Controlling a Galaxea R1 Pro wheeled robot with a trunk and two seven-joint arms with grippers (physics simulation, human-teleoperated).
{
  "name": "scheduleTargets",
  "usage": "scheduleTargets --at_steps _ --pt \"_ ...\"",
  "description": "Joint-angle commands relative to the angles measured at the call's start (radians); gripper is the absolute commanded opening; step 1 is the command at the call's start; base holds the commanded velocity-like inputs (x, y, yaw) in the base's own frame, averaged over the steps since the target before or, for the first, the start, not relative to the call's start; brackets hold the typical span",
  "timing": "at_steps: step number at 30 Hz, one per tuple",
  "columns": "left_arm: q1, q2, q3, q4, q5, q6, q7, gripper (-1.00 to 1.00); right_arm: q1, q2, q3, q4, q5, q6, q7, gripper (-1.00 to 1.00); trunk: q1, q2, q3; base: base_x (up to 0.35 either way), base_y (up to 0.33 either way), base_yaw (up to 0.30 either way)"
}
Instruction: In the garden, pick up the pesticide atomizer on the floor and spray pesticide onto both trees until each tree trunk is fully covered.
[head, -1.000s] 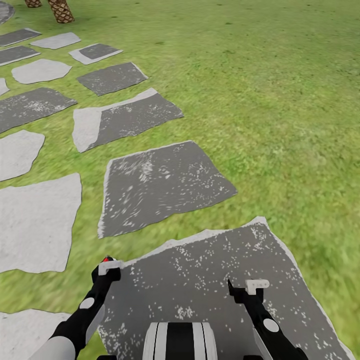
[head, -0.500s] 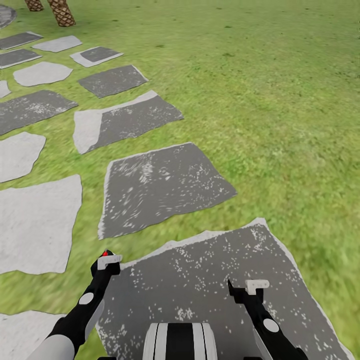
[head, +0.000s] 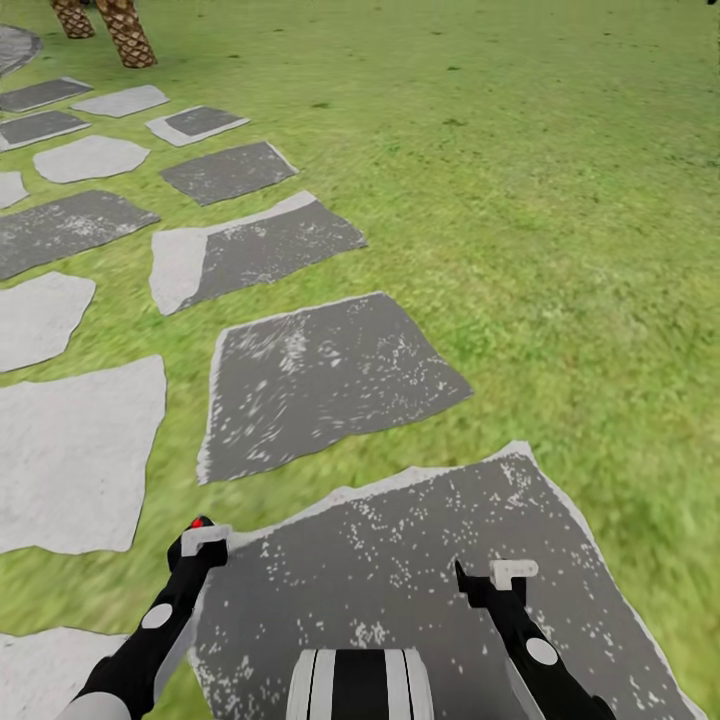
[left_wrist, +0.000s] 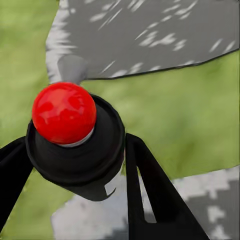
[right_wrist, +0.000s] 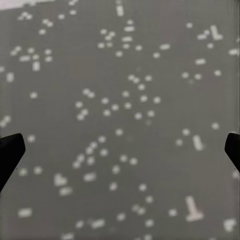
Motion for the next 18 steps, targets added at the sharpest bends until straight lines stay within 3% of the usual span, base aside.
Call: scheduleTargets --at_steps 1,5,18 --pt "0.001 0.002 0.011 -0.001 -0.001 0.0 -0.001 -1.0 0.0 0.0 0.0 0.0 0.0 0.0 0.0 1.0 0.0 0.0 0.002 0.0 0.0 0.0" --pt "0.002 0.005 0.033 -0.002 -0.001 0.001 -0.005 -1.0 0.0 0.0 -0.001 0.0 0.0 0.0 0.0 1.0 0.0 0.0 0.008 0.0 0.0 0.0" --pt "0.005 0.003 0.033 -0.003 -0.001 -0.002 -0.008 -1.0 0.0 0.0 0.0 0.0 0.0 0.0 0.0 1.0 0.0 0.0 0.028 0.0 0.0 0.0"
